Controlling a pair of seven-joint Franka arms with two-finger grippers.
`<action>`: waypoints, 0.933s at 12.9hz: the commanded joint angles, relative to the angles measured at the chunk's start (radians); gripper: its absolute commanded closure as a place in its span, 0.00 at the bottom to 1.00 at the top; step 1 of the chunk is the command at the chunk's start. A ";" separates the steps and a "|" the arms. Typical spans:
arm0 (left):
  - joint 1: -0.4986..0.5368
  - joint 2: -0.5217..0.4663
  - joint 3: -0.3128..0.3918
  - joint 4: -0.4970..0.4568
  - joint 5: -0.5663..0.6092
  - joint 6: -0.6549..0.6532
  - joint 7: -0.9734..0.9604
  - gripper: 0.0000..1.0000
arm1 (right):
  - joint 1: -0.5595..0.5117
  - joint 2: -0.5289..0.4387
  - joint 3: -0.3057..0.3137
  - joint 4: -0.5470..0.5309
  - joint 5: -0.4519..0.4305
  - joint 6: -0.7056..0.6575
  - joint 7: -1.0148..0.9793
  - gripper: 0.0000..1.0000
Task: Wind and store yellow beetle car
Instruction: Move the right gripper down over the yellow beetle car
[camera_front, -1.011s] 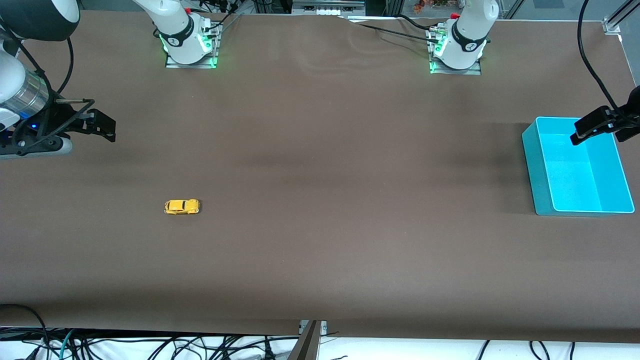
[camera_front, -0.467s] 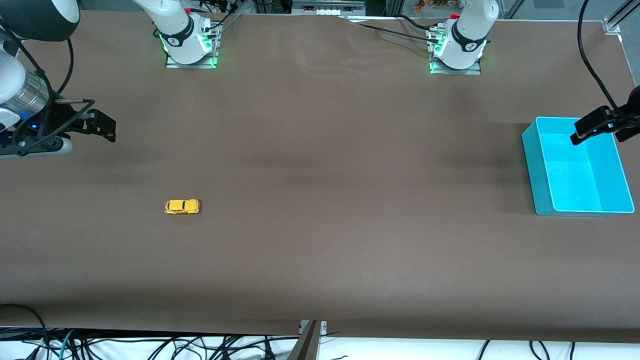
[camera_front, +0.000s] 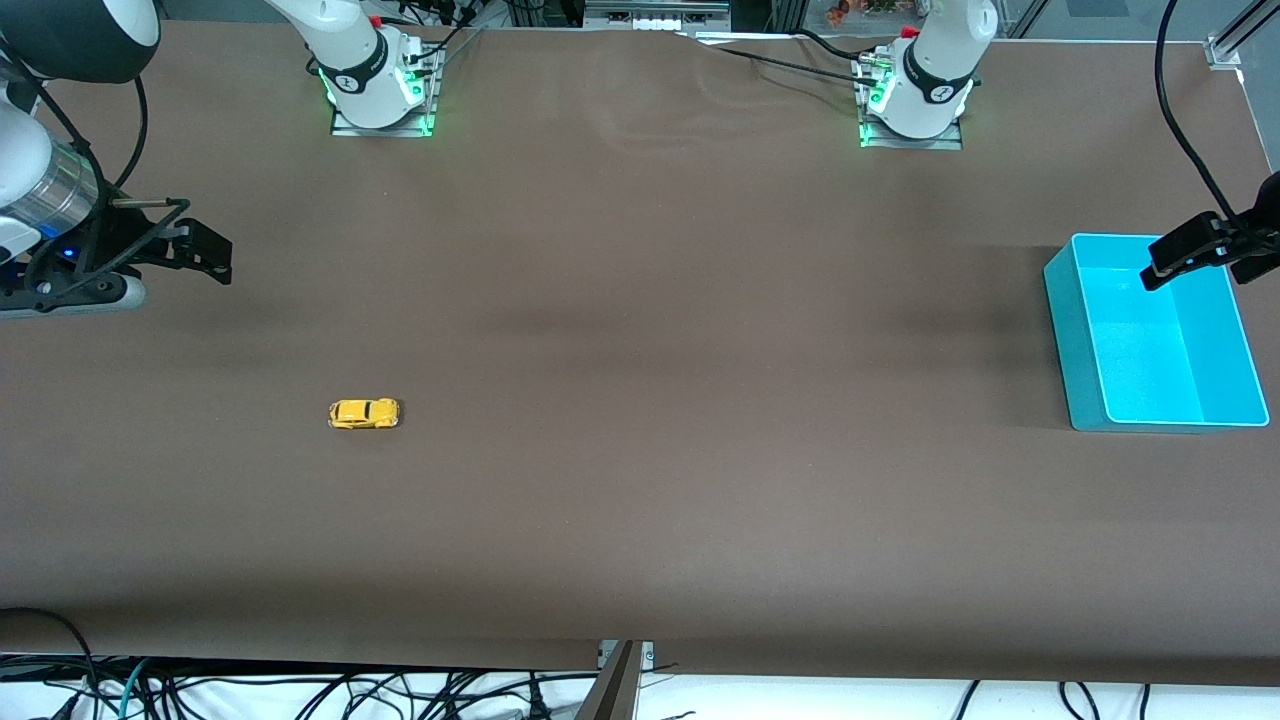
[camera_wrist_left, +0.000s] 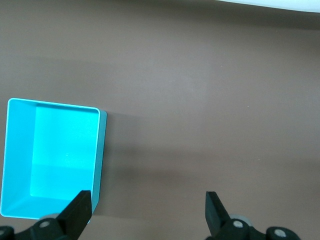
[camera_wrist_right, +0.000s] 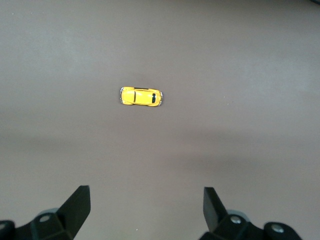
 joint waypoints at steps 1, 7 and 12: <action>0.008 0.016 -0.006 0.034 0.005 -0.018 0.012 0.00 | -0.001 0.022 0.007 -0.003 0.016 -0.007 0.001 0.00; 0.008 0.016 -0.006 0.034 0.005 -0.018 0.012 0.00 | 0.008 0.064 0.013 -0.007 0.039 -0.061 -0.018 0.00; 0.008 0.016 -0.006 0.034 0.007 -0.018 0.012 0.00 | 0.006 0.122 0.011 -0.003 0.028 -0.047 -0.469 0.00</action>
